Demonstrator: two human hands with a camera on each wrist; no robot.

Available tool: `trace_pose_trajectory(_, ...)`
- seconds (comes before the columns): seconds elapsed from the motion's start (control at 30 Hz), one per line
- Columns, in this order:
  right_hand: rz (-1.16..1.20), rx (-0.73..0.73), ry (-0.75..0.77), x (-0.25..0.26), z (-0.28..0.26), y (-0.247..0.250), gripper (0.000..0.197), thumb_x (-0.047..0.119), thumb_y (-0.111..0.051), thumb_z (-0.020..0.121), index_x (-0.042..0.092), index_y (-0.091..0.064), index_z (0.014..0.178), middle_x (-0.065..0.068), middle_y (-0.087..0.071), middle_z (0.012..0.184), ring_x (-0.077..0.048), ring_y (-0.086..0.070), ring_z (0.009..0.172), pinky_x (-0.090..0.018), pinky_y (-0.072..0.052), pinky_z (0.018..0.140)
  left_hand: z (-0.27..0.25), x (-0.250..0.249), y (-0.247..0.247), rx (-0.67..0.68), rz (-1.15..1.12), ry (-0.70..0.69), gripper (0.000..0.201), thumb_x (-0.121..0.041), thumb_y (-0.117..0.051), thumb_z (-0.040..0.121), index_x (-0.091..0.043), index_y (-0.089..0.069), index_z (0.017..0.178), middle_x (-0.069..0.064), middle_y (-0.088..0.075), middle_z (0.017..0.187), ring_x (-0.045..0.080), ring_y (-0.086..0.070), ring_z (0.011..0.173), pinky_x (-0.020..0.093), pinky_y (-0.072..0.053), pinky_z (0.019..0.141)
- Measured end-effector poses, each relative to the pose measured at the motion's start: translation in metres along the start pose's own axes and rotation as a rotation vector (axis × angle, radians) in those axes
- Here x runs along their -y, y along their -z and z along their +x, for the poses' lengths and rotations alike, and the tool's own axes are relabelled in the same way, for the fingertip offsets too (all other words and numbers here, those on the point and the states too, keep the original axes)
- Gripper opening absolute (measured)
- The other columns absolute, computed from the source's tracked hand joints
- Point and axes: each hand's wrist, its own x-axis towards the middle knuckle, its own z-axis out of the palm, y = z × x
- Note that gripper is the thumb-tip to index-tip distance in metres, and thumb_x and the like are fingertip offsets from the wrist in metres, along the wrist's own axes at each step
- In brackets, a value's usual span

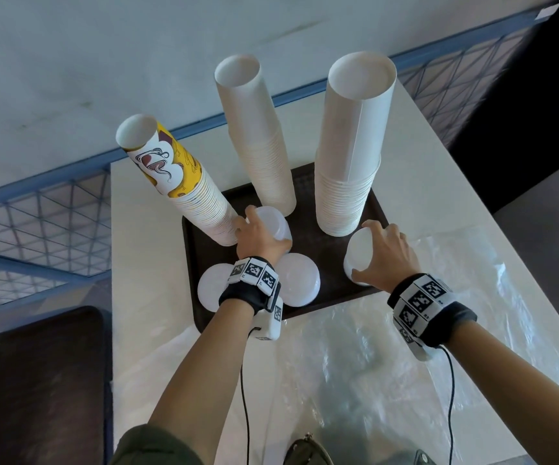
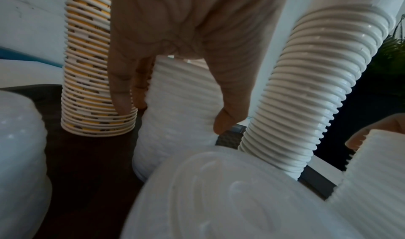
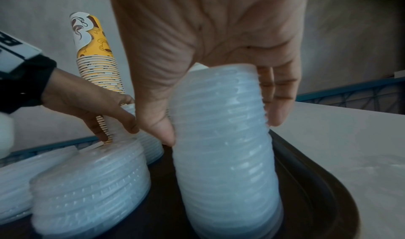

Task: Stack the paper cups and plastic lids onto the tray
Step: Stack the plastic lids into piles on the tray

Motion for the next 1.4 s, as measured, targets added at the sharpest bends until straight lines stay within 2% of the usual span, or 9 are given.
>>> trace_pose_trajectory(0.3, -0.01, 0.004, 0.005, 0.0, -0.001, -0.001, 0.087, 0.032, -0.078, 0.064, 0.018, -0.029, 0.135, -0.015, -0.038, 0.125, -0.034, -0.044, 0.114, -0.042, -0.043, 0.093, 0.004, -0.001, 0.002, 0.017, 0.0, 0.03, 0.087, -0.025, -0.082, 0.062, -0.012, -0.027, 0.129, 0.016, -0.035, 0.128, 0.032, -0.047, 0.114, 0.04, -0.046, 0.078)
trace_pose_trajectory(0.57, -0.014, 0.012, 0.0, 0.0, 0.001, -0.001, 0.087, 0.033, -0.078, 0.065, 0.018, -0.028, 0.135, -0.015, -0.038, 0.126, -0.033, -0.044, 0.114, -0.042, -0.043, 0.093, 0.004, 0.002, 0.003, 0.025, 0.017, -0.006, 0.088, -0.024, -0.082, 0.062, -0.013, -0.026, 0.13, 0.017, -0.035, 0.129, 0.033, -0.048, 0.113, 0.042, -0.048, 0.081)
trace_pose_trajectory(0.77, -0.008, 0.003, -0.006, 0.001, 0.004, -0.002, 0.086, 0.033, -0.078, 0.065, 0.018, -0.029, 0.135, -0.015, -0.038, 0.126, -0.034, -0.044, 0.115, -0.042, -0.043, 0.093, 0.002, 0.008, 0.004, 0.051, 0.058, -0.023, 0.09, -0.03, -0.081, 0.063, -0.017, -0.026, 0.132, 0.016, -0.036, 0.129, 0.033, -0.049, 0.111, 0.043, -0.048, 0.078)
trace_pose_trajectory(1.0, -0.005, -0.002, -0.016, 0.003, 0.007, -0.003, 0.087, 0.033, -0.079, 0.063, 0.018, -0.03, 0.134, -0.015, -0.039, 0.125, -0.033, -0.044, 0.114, -0.043, -0.044, 0.091, 0.002, 0.009, 0.007, 0.069, 0.128, -0.047, 0.093, -0.036, -0.079, 0.066, -0.017, -0.021, 0.137, 0.014, -0.032, 0.133, 0.033, -0.042, 0.119, 0.041, -0.045, 0.078)
trace_pose_trajectory(1.07, -0.005, -0.003, -0.015, 0.003, 0.007, -0.003, 0.088, 0.032, -0.079, 0.063, 0.018, -0.03, 0.134, -0.015, -0.039, 0.125, -0.034, -0.044, 0.114, -0.043, -0.045, 0.091, 0.001, 0.011, 0.006, 0.041, 0.125, -0.06, 0.102, -0.038, -0.08, 0.064, -0.018, -0.016, 0.142, 0.015, -0.028, 0.138, 0.033, -0.037, 0.124, 0.043, -0.046, 0.082)
trace_pose_trajectory(1.17, -0.007, -0.008, -0.009, 0.003, 0.006, -0.004, 0.089, 0.031, -0.08, 0.063, 0.018, -0.03, 0.135, -0.016, -0.039, 0.125, -0.034, -0.044, 0.115, -0.043, -0.044, 0.091, -0.005, 0.016, 0.004, -0.073, 0.112, -0.136, 0.108, -0.042, -0.079, 0.064, -0.018, -0.013, 0.145, 0.016, -0.026, 0.143, 0.033, -0.032, 0.129, 0.047, -0.045, 0.089)
trace_pose_trajectory(1.27, -0.005, -0.009, -0.004, 0.001, 0.006, -0.006, 0.089, 0.03, -0.08, 0.063, 0.018, -0.03, 0.135, -0.015, -0.038, 0.125, -0.034, -0.043, 0.115, -0.043, -0.043, 0.091, -0.011, 0.021, -0.003, -0.162, 0.132, -0.274, 0.096, -0.038, -0.075, 0.071, -0.015, -0.019, 0.146, 0.02, -0.026, 0.146, 0.034, -0.029, 0.134, 0.046, -0.042, 0.1)
trace_pose_trajectory(1.4, 0.011, -0.001, 0.004, 0.0, 0.006, -0.007, 0.09, 0.028, -0.08, 0.062, 0.018, -0.029, 0.135, -0.016, -0.037, 0.125, -0.036, -0.044, 0.115, -0.043, -0.044, 0.091, -0.015, 0.026, -0.014, -0.159, 0.208, -0.348, 0.081, -0.033, -0.067, 0.081, -0.015, -0.022, 0.146, 0.023, -0.023, 0.148, 0.037, -0.026, 0.136, 0.048, -0.034, 0.108)
